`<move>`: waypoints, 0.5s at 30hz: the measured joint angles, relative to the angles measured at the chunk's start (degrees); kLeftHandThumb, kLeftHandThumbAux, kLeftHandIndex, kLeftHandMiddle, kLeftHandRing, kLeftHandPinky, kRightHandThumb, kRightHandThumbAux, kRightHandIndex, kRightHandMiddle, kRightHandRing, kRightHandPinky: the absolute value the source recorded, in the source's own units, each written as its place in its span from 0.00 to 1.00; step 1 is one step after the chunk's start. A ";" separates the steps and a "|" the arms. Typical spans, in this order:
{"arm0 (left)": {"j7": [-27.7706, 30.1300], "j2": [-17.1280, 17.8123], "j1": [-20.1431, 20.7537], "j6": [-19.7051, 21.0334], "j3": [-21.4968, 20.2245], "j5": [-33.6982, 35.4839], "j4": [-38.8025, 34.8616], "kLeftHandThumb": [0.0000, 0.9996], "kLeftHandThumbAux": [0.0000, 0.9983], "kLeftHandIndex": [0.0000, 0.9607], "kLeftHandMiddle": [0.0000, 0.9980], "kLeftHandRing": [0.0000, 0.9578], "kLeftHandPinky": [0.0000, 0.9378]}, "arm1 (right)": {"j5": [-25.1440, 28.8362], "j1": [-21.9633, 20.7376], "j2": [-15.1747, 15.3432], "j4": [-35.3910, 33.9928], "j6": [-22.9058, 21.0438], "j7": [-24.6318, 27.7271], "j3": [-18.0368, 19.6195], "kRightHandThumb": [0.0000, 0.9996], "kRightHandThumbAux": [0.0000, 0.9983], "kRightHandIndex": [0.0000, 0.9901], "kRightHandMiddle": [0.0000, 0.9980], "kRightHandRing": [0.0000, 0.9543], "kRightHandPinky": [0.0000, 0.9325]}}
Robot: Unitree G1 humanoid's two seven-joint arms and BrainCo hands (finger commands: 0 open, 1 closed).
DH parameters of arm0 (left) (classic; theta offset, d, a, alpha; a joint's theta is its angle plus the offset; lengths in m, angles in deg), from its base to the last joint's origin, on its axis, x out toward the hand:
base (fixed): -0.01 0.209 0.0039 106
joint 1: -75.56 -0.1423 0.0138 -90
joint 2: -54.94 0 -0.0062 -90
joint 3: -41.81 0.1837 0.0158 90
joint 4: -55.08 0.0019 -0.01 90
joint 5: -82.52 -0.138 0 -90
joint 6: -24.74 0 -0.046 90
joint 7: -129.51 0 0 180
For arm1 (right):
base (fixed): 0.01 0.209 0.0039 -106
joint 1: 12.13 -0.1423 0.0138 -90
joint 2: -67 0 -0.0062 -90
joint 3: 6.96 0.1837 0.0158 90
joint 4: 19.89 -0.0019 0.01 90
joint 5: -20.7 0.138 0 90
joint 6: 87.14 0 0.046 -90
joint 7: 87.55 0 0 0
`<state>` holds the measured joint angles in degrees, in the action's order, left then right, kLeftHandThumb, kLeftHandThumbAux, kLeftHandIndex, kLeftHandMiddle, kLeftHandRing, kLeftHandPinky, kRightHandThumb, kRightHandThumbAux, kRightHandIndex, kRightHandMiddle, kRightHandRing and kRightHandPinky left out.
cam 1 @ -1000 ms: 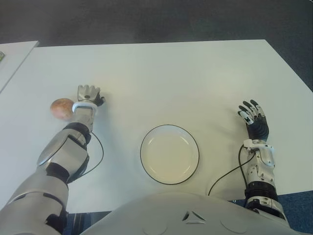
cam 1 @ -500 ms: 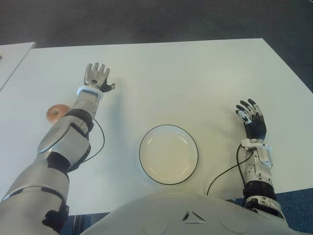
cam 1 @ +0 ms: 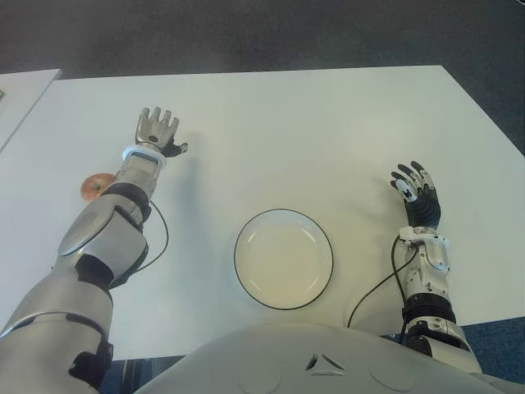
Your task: Put the apples into the plate.
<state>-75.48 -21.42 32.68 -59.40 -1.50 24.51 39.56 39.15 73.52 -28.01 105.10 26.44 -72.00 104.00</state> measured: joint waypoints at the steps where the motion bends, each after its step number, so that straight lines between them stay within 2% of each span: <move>1: 0.00 0.19 0.00 -0.03 0.08 -0.09 0.03 0.15 0.10 0.00 0.00 0.00 0.00 | 0.09 -0.15 0.01 0.44 0.50 0.81 0.09 0.24 0.67 0.14 0.21 0.23 0.24; 9: 0.29 2.73 0.37 -1.44 0.57 -0.46 -0.25 0.16 0.11 0.00 0.00 0.00 0.00 | 0.25 -0.73 0.08 1.74 1.54 4.20 0.31 0.21 0.68 0.15 0.20 0.21 0.23; 15: 6.80 7.85 2.03 -2.44 -0.11 -0.43 -5.05 0.17 0.13 0.00 0.00 0.00 0.00 | 0.08 -0.50 0.02 1.77 2.28 4.52 0.32 0.20 0.69 0.15 0.20 0.21 0.22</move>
<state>-68.67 -13.57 34.71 -61.84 -1.61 24.08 34.51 39.23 73.03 -28.00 106.88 28.72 -67.48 104.32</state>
